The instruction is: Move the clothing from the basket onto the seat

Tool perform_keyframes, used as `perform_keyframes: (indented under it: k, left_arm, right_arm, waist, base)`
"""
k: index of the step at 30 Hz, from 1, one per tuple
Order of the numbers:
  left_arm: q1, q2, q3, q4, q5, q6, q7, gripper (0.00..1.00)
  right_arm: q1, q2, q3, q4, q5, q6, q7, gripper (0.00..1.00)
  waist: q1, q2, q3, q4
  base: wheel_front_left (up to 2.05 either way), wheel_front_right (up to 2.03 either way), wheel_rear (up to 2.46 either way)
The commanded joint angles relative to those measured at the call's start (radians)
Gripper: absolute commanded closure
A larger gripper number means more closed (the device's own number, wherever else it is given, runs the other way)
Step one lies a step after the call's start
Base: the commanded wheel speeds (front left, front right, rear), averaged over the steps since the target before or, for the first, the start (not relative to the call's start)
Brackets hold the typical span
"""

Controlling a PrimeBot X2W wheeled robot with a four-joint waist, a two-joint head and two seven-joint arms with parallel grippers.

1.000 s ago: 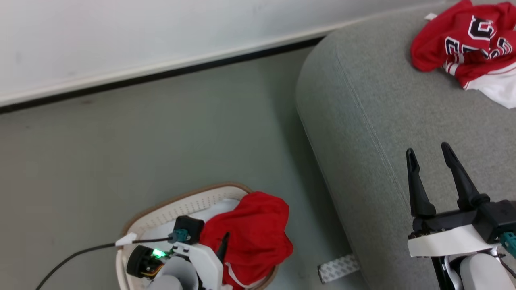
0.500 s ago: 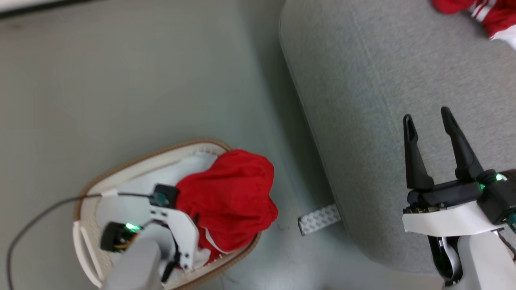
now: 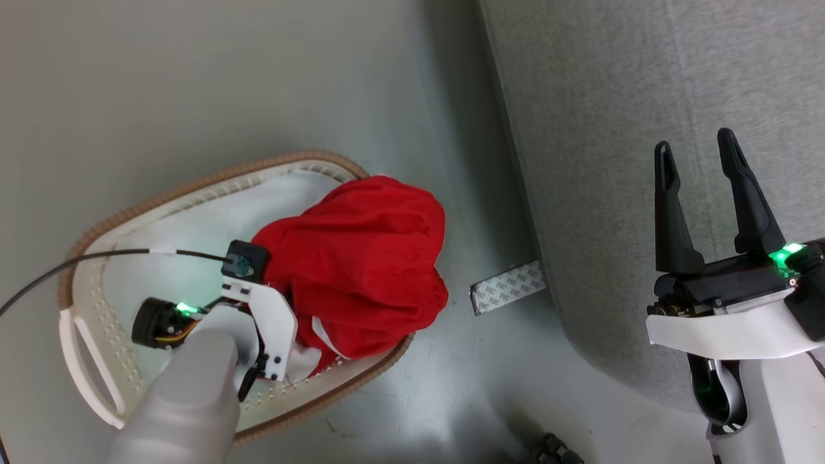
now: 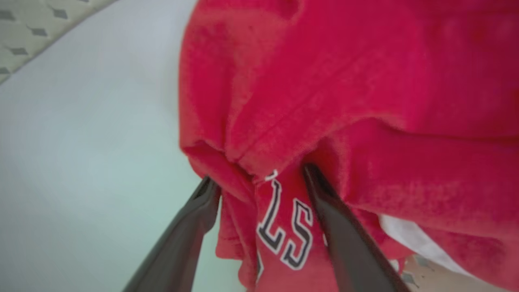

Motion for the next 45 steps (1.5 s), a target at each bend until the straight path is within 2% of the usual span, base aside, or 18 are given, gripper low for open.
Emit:
perform_keyframes:
  k: [1,2,3,4,5,9,13,19,27,36,45]
  left_arm:
    - [-0.011,0.004,-0.001,0.006,0.007,0.003,-0.005,0.0]
    - [-0.016,0.001,-0.005,0.015,0.009,0.004,-0.01,0.0]
    - [-0.021,-0.001,-0.01,0.021,0.01,0.003,-0.014,0.1]
    - [-0.026,-0.002,-0.015,0.024,0.013,0.001,-0.025,0.63]
    - [-0.031,-0.002,-0.019,0.027,0.013,0.0,-0.035,1.0]
    - [-0.036,-0.015,-0.025,0.035,0.0,-0.01,-0.089,1.0]
    - [0.001,-0.044,-0.019,0.029,-0.036,-0.03,-0.165,1.0]
    - [0.075,-0.076,-0.024,-0.001,-0.094,-0.055,-0.273,1.0]
    - [0.187,-0.081,-0.047,-0.133,-0.191,-0.07,-0.327,1.0]
    - [0.276,-0.081,-0.057,-0.395,-0.257,0.0,-0.317,1.0]
    - [0.322,-0.019,-0.021,-0.757,-0.272,0.081,-0.2,1.0]
  right_arm:
    - [-0.015,0.001,-0.002,-0.008,0.009,-0.002,-0.002,0.0]
    - [-0.016,0.001,-0.003,-0.01,0.01,-0.002,-0.002,0.0]
    - [-0.016,0.001,-0.004,-0.011,0.011,-0.002,-0.002,0.0]
    - [-0.015,0.001,-0.005,-0.012,0.011,-0.002,-0.002,0.0]
    - [-0.015,0.001,-0.006,-0.012,0.012,-0.002,-0.002,0.0]
    - [-0.011,0.001,-0.008,0.005,0.019,-0.002,-0.002,0.0]
    - [0.012,0.001,-0.019,0.03,0.015,-0.002,-0.002,0.0]
    - [0.067,0.001,-0.039,0.07,-0.015,-0.002,-0.002,0.0]
    - [0.176,-0.008,-0.065,0.127,-0.056,-0.002,-0.002,0.0]
    - [0.302,-0.033,-0.086,0.159,-0.067,-0.002,-0.002,0.0]
    - [0.369,-0.035,-0.066,0.171,-0.066,-0.002,-0.002,0.0]
  waist:
    - [-0.0002,0.0,0.019,0.001]
    - [-0.0002,0.0,0.022,0.002]
    - [-0.0002,0.0,0.024,0.002]
    - [-0.0002,0.0,0.026,0.003]
    - [-0.0002,0.0,0.027,0.003]
    - [-0.0002,0.0,0.002,0.011]
    - [-0.0002,0.0,-0.077,0.043]
    - [-0.0002,0.0,-0.253,0.109]
    - [-0.0002,0.0,-0.508,0.197]
    - [-0.0002,0.0,-0.721,0.275]
    - [-0.0002,0.0,-0.839,0.317]
  base:
    - [0.0,0.0,0.0]
    - [0.0,0.0,0.0]
    - [0.0,0.0,0.0]
    - [0.0,0.0,0.0]
    - [0.0,0.0,0.0]
    - [0.0,0.0,0.0]
    - [0.0,0.0,0.0]
    - [0.0,0.0,0.0]
    - [0.0,0.0,0.0]
    - [0.0,0.0,0.0]
    - [0.0,0.0,0.0]
